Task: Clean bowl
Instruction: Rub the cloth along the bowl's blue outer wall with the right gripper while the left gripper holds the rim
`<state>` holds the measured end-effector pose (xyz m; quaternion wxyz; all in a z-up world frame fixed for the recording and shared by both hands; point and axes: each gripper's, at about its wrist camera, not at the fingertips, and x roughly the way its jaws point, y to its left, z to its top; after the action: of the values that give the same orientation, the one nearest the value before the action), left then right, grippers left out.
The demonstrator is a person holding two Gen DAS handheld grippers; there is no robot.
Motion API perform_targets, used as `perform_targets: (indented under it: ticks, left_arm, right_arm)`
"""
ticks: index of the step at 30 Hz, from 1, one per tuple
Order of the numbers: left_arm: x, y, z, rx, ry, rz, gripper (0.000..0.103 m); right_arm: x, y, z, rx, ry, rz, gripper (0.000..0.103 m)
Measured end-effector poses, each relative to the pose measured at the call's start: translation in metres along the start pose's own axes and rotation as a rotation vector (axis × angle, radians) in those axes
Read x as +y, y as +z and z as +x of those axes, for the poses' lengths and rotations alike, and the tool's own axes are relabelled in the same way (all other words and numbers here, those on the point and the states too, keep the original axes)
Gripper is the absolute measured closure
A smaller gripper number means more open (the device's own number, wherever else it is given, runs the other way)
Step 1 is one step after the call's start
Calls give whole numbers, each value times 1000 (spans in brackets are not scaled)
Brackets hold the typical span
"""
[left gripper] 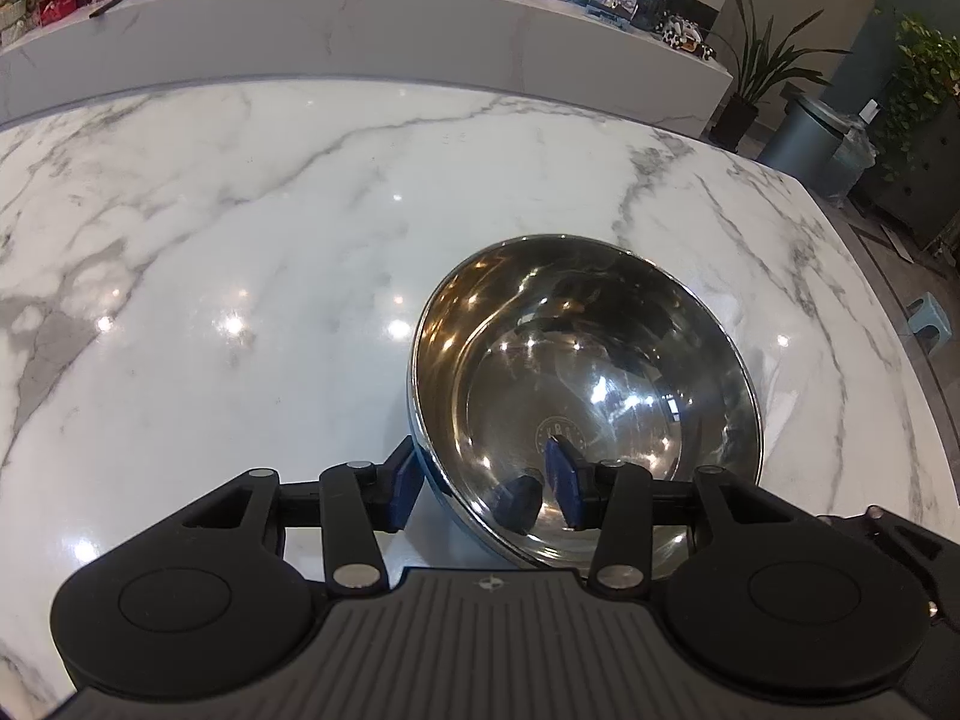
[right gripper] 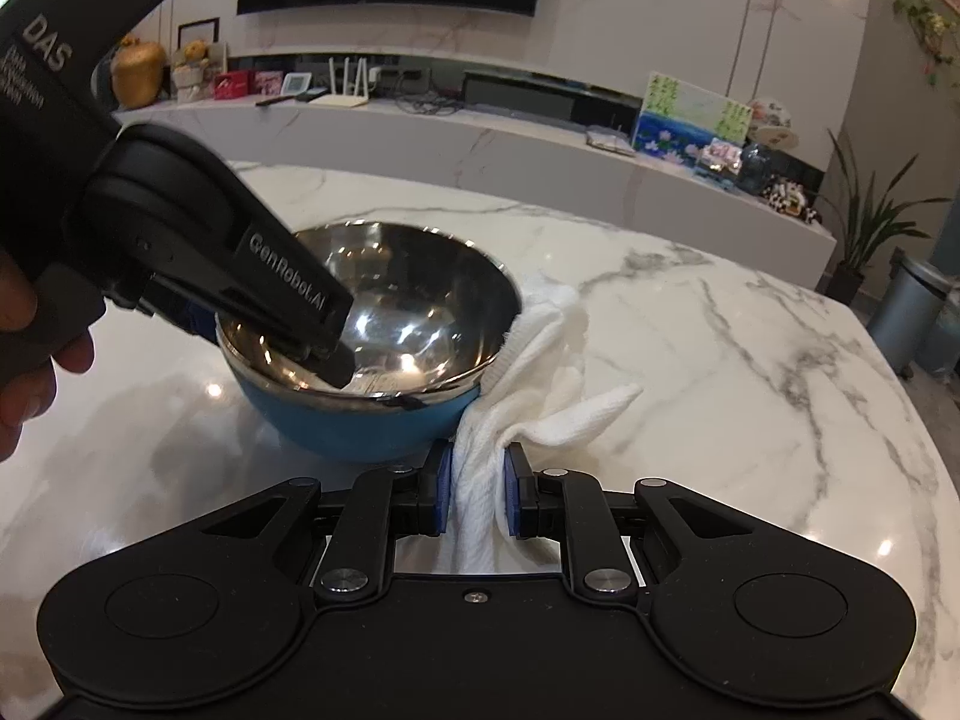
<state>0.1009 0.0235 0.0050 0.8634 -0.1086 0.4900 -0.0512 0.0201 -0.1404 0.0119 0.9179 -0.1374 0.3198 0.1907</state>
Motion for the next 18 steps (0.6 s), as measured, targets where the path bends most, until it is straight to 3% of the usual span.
perform_targets:
  ticks: [3,9,18]
  left_arm:
    - [2,-2,1,18,-4,-17,51]
    - [2,-2,-2,15,-3,-12,51]
    - [0,0,-2,-6,3,14,66]
  right_arm:
    - [1,-1,3,18,5,-6,87]
    - [-2,-2,6,23,4,8,87]
    - [-9,1,1,-20,-14,43,87]
